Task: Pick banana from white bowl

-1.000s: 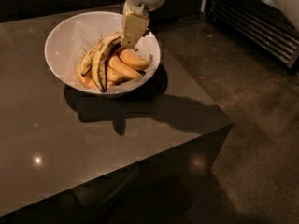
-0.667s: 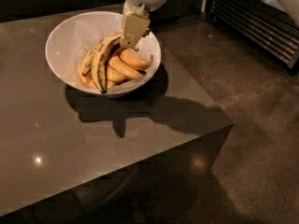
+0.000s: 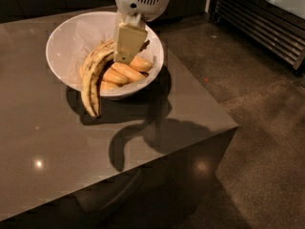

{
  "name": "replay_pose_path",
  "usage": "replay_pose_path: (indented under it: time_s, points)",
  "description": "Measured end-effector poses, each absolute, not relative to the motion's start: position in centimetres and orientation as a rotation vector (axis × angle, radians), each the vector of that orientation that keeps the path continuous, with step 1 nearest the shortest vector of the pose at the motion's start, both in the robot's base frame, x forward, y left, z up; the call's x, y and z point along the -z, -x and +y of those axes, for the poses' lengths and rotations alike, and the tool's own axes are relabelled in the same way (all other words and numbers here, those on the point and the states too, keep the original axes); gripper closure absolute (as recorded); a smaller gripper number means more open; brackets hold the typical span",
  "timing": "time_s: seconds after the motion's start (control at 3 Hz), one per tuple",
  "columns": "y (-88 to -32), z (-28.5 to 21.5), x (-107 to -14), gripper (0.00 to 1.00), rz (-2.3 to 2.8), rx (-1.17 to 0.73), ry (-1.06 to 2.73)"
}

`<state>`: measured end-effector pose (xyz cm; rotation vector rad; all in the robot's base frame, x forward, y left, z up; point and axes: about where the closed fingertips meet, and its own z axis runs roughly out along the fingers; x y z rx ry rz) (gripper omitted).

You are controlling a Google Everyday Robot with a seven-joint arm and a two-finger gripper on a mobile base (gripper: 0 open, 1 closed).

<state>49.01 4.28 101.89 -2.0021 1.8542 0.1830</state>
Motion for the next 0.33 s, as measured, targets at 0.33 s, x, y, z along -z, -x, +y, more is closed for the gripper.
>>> replay_pose_path:
  time_s: [0.33]
  points:
    - [-49.01,4.28,-101.89,1.0,1.854,-0.183,2.002]
